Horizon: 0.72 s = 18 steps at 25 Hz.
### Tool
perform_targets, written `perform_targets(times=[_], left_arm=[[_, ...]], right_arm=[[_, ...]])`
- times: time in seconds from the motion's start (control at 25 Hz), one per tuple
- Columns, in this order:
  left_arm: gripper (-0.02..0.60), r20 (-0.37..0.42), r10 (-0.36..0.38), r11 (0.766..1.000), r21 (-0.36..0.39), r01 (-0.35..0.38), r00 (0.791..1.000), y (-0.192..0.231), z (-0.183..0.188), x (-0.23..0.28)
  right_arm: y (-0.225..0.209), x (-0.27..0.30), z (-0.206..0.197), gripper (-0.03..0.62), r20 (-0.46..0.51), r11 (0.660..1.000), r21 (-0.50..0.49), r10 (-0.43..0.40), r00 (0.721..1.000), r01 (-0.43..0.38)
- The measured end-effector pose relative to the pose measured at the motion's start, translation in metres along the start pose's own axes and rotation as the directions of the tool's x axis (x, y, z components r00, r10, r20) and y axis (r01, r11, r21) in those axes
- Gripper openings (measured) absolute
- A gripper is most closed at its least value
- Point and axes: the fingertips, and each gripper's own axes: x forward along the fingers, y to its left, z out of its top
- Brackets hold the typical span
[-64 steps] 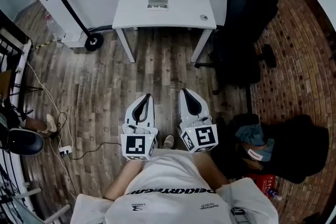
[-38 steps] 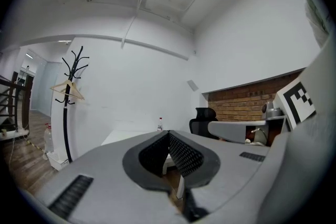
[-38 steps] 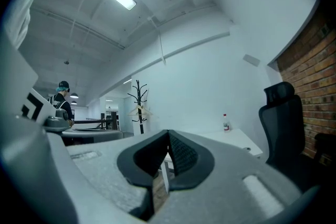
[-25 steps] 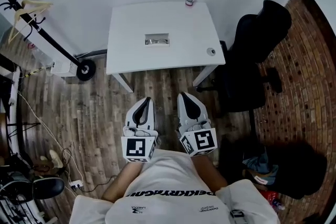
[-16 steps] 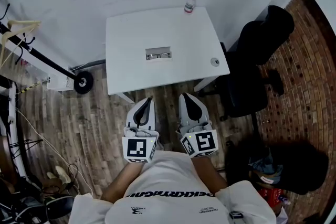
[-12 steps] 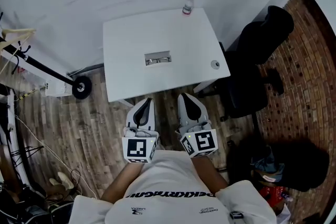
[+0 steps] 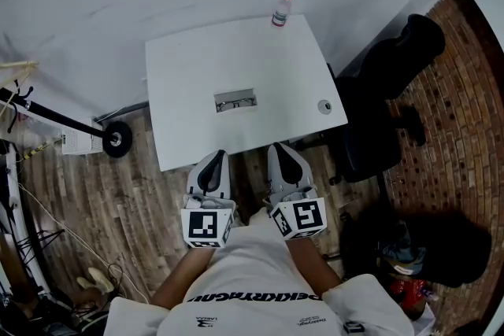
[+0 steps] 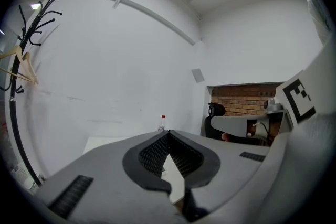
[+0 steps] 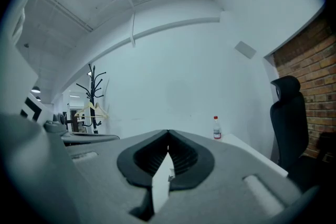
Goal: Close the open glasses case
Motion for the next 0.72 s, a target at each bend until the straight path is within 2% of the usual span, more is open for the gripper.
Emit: perform_targets(times=[0.4, 0.6, 0.72], left_arm=[[-0.003, -0.032, 0.074, 0.996, -0.037, -0.076, 0.997, 0.013, -0.007, 0.056], [-0.003, -0.063, 0.157, 0.986, -0.046, -0.160, 0.986, 0.027, -0.015, 0.087], [-0.003, -0.082, 0.180, 0.982, -0.038, -0.184, 0.980, 0.027, -0.023, 0.105]], right_arm=[[-0.032, 0.052, -0.008, -0.002, -0.045, 0.997, 0.007, 0.082, 0.996, -0.082], [-0.047, 0.079, -0.015, -0.002, -0.080, 0.993, 0.014, 0.121, 0.990, -0.120], [-0.058, 0.093, -0.026, -0.002, -0.102, 0.990, 0.024, 0.141, 0.985, -0.140]])
